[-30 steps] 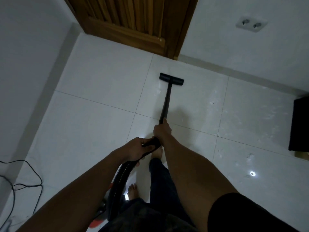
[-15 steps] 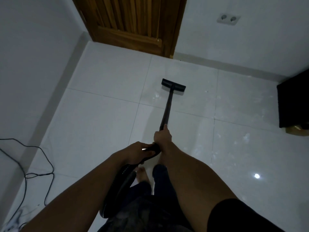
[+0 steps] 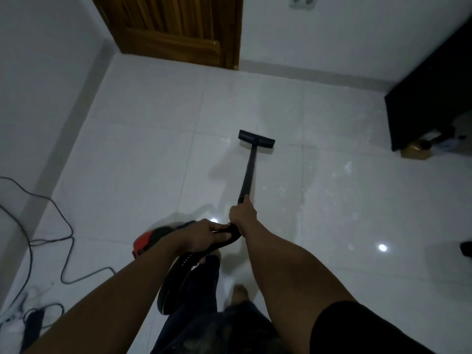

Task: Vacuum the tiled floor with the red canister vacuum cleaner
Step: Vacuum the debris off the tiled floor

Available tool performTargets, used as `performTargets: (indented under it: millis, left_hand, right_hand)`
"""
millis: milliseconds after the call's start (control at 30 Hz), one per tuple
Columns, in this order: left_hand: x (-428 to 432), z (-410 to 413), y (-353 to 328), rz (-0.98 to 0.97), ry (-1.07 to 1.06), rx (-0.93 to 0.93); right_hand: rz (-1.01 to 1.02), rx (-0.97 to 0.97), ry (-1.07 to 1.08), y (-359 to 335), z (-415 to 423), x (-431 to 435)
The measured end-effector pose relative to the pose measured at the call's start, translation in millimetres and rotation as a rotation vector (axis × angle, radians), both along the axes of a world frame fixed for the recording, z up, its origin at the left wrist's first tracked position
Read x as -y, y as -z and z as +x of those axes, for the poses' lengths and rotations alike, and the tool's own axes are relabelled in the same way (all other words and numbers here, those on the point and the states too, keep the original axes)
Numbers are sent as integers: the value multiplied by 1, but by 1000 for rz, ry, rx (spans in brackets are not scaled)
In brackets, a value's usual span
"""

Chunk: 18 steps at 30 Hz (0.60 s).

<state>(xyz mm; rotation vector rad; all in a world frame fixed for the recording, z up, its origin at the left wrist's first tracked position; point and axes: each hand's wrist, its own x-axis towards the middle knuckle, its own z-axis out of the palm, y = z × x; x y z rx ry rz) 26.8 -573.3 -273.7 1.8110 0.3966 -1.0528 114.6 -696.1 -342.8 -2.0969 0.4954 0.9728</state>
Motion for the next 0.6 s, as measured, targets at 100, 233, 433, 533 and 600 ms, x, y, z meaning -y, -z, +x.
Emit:
performTargets:
  millis: [100,233,433,533,600]
  left_hand:
    - [39,-54,-2,1,43,10]
    - [76,-125,-6,-25,50,-16]
    - [106,-224,9,-33,121,-84]
    - [119,-290,16,-57,166,-89]
    - [124,-326,20,-71,167,-79]
  right_hand:
    - [-19,-19,7,1,-58,40]
    - [-52,-56,4,0,-131,77]
    - [-45,-71,80,5,-239,115]
    - [-34,-42,113,10,-310,135]
    - [-21,-39,147,11,-345,141]
